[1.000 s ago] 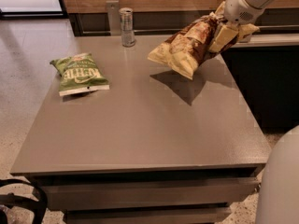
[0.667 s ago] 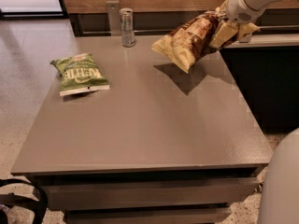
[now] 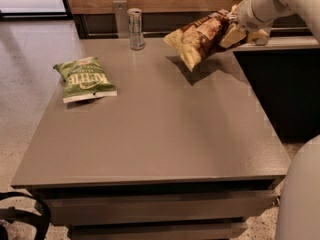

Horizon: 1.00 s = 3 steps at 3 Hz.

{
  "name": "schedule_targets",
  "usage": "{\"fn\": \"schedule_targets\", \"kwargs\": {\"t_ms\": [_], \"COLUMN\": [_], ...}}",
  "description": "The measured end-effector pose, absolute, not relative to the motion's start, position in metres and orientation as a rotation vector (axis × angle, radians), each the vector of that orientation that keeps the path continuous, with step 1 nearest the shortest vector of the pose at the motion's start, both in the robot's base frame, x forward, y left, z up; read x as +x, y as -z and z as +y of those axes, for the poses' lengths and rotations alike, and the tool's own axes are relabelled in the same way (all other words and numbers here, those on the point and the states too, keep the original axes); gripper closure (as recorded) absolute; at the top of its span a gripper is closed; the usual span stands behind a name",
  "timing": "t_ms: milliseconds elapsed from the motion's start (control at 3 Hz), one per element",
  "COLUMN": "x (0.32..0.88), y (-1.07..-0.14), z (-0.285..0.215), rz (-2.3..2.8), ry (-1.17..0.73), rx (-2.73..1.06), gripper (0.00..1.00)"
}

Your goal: Move brown chip bag near redbull can

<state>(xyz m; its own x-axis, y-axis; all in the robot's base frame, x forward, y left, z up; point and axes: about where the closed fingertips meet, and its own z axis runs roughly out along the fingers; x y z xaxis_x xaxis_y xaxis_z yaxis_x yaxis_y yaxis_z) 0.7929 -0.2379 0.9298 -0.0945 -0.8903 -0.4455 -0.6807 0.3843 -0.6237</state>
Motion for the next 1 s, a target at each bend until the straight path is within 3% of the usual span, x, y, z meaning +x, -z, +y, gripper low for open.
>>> {"fn": "schedule_targets", "kwargs": {"t_ms": [1000], "x": [0.852], "y": [-0.918], "z": [-0.179], "rz": [1.718], "ry": [0.398], "rx": [-1.373], "gripper": [1.0]}}
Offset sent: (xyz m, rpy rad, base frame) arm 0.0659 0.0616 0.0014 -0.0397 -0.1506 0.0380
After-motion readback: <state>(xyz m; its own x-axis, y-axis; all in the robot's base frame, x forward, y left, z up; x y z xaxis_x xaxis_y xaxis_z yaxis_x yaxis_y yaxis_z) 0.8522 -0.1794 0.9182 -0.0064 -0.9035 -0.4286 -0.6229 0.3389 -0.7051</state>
